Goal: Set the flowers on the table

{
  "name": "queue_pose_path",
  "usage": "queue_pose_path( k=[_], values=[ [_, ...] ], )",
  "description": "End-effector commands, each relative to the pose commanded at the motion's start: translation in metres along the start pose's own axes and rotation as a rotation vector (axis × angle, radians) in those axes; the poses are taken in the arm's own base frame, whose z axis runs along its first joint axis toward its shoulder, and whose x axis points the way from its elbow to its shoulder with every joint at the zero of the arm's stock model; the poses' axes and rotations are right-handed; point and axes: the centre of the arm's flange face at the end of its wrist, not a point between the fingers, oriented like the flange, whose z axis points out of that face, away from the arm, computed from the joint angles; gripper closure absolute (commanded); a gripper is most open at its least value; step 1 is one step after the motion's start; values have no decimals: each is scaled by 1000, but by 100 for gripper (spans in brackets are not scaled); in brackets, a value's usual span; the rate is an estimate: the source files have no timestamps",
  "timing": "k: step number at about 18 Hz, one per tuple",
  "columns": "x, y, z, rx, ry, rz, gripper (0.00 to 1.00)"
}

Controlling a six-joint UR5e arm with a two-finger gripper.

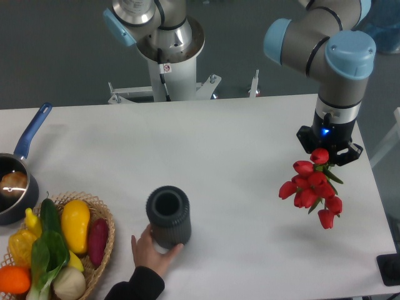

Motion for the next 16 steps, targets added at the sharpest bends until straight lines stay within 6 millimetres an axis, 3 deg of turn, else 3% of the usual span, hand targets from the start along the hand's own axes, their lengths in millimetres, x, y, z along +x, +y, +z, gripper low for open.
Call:
queue_pose_path(
  k=[11,16],
  values=[
    [0,-6,6,-21,4,10,87],
    [19,-22,42,-95,44,14,86]
  ],
)
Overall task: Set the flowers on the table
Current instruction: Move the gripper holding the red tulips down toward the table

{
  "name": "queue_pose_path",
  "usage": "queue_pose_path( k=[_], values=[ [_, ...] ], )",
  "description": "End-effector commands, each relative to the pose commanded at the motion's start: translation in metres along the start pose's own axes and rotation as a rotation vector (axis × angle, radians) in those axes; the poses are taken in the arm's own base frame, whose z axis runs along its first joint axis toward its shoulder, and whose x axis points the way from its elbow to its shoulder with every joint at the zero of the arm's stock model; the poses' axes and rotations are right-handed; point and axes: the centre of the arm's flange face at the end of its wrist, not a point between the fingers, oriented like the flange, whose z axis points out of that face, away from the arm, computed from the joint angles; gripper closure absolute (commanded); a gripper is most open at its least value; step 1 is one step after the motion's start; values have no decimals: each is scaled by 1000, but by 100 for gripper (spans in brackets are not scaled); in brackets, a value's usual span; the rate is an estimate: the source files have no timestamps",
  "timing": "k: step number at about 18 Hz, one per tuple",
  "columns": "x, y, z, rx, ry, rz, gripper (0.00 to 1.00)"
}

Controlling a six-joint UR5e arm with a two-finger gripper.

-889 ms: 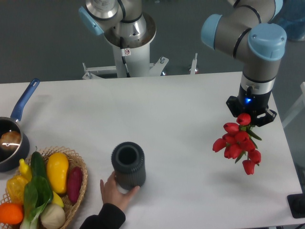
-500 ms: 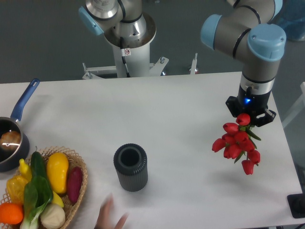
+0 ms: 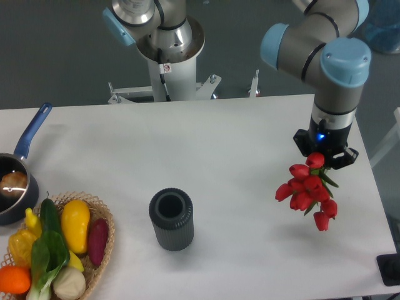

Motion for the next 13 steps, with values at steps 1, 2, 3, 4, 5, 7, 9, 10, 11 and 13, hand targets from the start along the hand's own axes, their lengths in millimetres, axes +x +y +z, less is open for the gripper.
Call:
queue_pose_path(
  k=[1,2,3,4,5,7,9,10,11,13],
  values=[
    [7,-6,7,-17,7,-18,85],
    [14,-13,11,-18,11,-35,85],
    [15,-16,15,-16,5,-49,84],
    [18,-16,24,-17,13,-53,81],
    [22,-17,35,-18,23,-50,78],
    [26,-17,54,-21,37,-49,68],
    [29,-22,55,-19,39,-42,48],
    [29,-22,55,-19,39,-42,34],
    [30,-24,57,-16,41,-39,0],
    [30,-27,60,-17,46,-49,0]
  ],
)
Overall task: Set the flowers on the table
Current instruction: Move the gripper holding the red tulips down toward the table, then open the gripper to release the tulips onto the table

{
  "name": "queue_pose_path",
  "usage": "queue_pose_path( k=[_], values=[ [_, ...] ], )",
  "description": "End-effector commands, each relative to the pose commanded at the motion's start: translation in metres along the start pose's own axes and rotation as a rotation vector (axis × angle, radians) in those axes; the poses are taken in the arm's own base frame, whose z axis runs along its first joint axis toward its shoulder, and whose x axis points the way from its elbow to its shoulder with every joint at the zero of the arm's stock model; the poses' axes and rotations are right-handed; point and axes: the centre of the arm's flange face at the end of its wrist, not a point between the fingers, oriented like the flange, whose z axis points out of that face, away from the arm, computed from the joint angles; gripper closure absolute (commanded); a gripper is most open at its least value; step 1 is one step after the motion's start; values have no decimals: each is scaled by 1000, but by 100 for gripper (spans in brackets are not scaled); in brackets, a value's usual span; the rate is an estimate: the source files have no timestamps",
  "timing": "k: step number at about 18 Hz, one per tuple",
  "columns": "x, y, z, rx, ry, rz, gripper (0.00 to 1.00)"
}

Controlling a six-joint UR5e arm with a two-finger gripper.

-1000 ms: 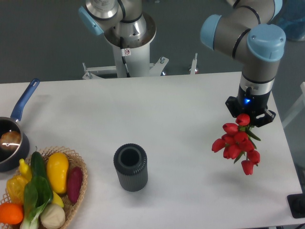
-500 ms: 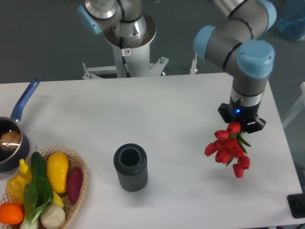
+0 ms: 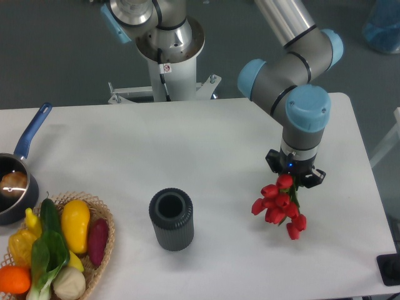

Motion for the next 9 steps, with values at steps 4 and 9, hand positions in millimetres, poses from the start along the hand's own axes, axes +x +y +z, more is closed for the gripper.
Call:
queue_pose_path(
  k=[4,9],
  values=[
    [7,-22,-8,27,-7,-55,0],
    [13,-33,-31,118,-8,-28,0]
  ],
)
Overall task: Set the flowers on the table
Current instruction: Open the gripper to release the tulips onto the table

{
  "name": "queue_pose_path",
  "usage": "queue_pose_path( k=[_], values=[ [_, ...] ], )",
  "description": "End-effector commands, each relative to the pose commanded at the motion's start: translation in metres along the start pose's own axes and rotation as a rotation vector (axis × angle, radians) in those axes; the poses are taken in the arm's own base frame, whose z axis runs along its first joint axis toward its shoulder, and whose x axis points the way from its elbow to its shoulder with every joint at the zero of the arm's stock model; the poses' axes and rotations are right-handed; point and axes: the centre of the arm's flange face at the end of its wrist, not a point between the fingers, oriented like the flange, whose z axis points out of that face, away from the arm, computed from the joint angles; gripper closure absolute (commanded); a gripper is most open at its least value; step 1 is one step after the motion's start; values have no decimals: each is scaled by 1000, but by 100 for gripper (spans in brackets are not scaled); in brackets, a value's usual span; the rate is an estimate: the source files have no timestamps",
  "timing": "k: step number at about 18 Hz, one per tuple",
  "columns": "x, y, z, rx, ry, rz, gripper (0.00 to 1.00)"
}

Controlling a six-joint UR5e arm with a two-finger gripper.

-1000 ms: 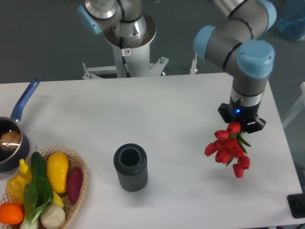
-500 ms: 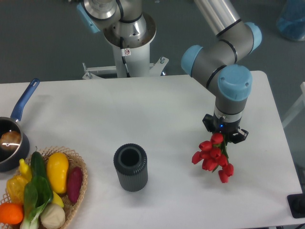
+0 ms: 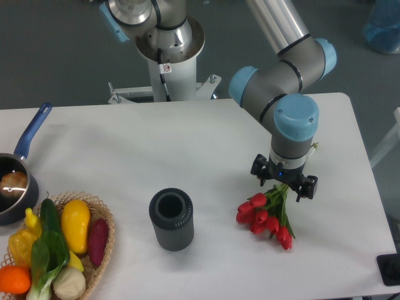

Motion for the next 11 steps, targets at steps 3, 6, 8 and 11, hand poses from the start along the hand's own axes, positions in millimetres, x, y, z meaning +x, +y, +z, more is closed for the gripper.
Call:
queue_pose_path(
  k=[3,6,8,11],
  values=[
    [-5,-3,-17,52,-10,28,0],
    [-8,-7,-25,59,-29,61,0],
    [-7,-6,-24,58,-28,120,0],
    [-11,1,-23,52,-25,122,0]
  ],
)
